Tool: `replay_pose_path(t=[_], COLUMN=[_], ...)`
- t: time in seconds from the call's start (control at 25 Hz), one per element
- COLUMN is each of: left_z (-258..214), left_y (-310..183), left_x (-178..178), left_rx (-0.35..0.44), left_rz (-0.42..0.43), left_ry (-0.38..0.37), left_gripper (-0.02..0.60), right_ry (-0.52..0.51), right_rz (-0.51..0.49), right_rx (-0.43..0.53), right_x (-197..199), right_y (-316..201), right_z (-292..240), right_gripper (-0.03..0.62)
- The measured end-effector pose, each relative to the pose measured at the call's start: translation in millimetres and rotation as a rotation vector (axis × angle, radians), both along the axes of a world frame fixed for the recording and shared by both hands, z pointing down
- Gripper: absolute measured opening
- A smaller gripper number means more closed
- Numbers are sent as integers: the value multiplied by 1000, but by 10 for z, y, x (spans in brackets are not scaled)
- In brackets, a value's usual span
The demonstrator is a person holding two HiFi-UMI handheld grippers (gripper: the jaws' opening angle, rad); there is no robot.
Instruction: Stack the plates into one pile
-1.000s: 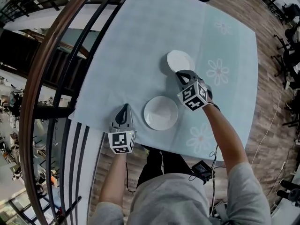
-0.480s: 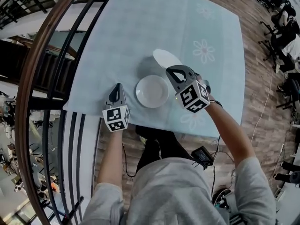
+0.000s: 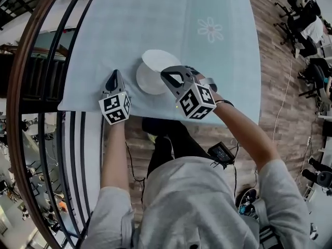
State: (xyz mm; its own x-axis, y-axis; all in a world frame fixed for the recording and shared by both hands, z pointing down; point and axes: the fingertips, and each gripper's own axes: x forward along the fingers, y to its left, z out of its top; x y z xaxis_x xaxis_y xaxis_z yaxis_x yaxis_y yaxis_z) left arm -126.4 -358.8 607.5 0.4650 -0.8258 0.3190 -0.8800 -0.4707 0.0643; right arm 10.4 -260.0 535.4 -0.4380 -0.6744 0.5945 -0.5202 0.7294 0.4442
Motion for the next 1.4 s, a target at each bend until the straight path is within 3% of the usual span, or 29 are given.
replay_pose_path(t=[0.56,1.04,1.4], left_z=[23,7,16], left_y=[30,15,23], left_x=[-1,-16,-8], left_rx=[-2,-2,-7], left_rz=[7,8,15], left_ry=[4,4,4], left_gripper=[18,18,18], right_ry=[95,114,128], right_rz=[-118,-119,-97], right_rx=[-65,-149,-140], right_x=[-424,-463,-476], right_y=[431,516,506], right_z=[635,936,1000], right_gripper=[29,31,32])
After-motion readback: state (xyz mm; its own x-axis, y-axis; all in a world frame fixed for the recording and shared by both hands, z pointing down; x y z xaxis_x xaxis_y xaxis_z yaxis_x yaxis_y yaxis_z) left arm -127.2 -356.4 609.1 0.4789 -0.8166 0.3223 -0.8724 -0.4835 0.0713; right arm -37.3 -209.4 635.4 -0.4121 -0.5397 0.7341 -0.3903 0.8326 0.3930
